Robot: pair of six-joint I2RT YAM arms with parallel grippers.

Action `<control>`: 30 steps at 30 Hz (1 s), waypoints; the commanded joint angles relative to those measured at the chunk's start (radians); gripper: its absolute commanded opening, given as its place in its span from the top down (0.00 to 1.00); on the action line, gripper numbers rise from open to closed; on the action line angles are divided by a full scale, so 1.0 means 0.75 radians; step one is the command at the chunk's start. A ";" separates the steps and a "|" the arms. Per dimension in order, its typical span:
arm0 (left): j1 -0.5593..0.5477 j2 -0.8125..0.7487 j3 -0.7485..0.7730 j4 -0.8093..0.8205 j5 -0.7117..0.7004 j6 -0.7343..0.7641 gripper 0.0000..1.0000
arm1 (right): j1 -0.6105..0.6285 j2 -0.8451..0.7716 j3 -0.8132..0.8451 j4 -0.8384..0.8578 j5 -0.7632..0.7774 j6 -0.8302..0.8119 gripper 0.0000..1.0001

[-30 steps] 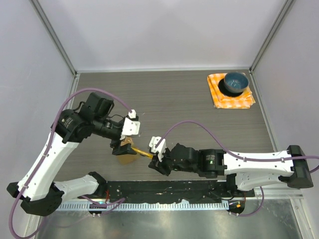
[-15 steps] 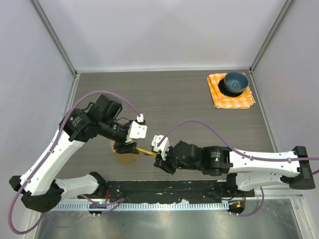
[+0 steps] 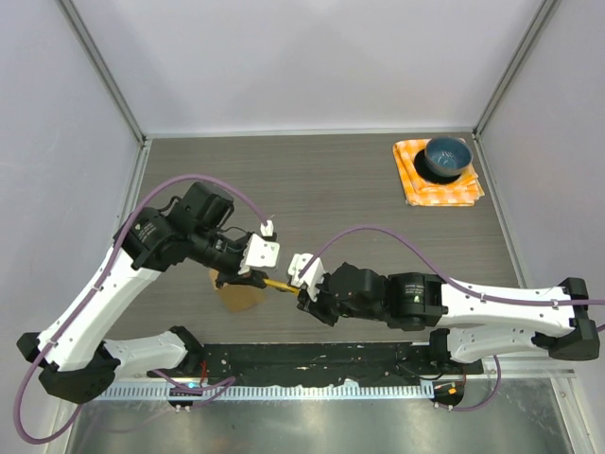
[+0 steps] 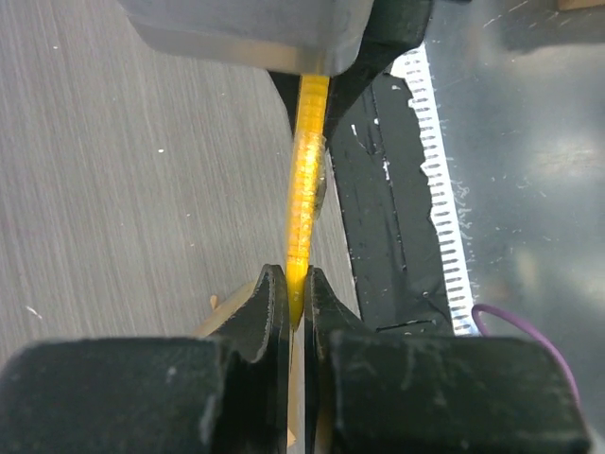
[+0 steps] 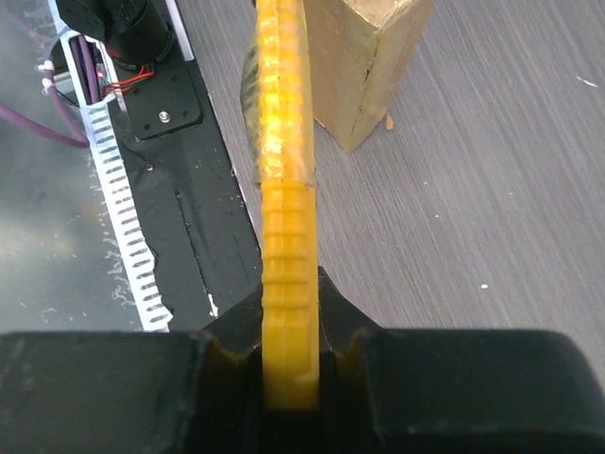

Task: Unpack the express box
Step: Adjust the knife.

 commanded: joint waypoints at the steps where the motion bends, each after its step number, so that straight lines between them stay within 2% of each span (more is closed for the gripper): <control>1: -0.001 0.006 -0.049 -0.348 0.058 -0.051 1.00 | -0.006 -0.096 0.158 0.167 0.140 -0.098 0.67; 4: 0.052 -0.008 -0.063 -0.200 0.130 -0.172 1.00 | -0.018 -0.183 0.168 0.236 0.209 -0.143 0.45; 6: 0.113 -0.025 -0.078 -0.084 0.236 -0.260 1.00 | -0.026 -0.243 0.162 0.257 0.272 -0.147 0.39; 7: 0.193 -0.025 -0.082 -0.049 0.273 -0.286 1.00 | -0.026 -0.286 0.152 0.267 0.289 -0.143 0.32; 9: 0.281 -0.002 -0.065 0.037 0.383 -0.362 1.00 | -0.026 -0.406 0.109 0.296 0.322 -0.118 0.27; 11: 0.436 0.010 -0.043 0.110 0.483 -0.448 1.00 | -0.028 -0.527 0.078 0.306 0.353 -0.100 0.23; 14: 0.578 0.018 -0.077 0.366 0.670 -0.746 1.00 | -0.026 -0.639 -0.053 0.401 0.365 -0.014 0.15; 15: 0.592 -0.006 -0.098 0.571 0.694 -0.965 1.00 | -0.026 -0.678 -0.140 0.445 0.365 0.022 0.13; 16: 0.606 -0.022 -0.124 0.688 0.739 -1.077 1.00 | -0.026 -0.691 -0.185 0.490 0.357 0.039 0.08; 17: 0.604 -0.039 -0.191 0.815 0.762 -1.203 1.00 | -0.026 -0.693 -0.224 0.589 0.353 0.045 0.07; 18: 0.604 -0.053 -0.221 1.049 0.780 -1.304 1.00 | -0.026 -0.661 -0.283 0.651 0.345 0.055 0.06; 19: 0.607 -0.082 -0.249 1.159 0.782 -1.501 1.00 | -0.028 -0.632 -0.300 0.700 0.334 0.058 0.05; 21: 0.607 -0.090 -0.311 1.382 0.817 -1.624 1.00 | -0.036 -0.552 -0.298 0.811 0.316 0.052 0.05; 25: 0.604 -0.121 -0.313 1.385 0.833 -1.638 1.00 | -0.124 -0.383 -0.268 0.970 0.177 0.070 0.05; 30: 0.607 -0.174 -0.352 1.385 0.840 -1.622 1.00 | -0.347 -0.298 -0.247 1.148 -0.129 0.215 0.05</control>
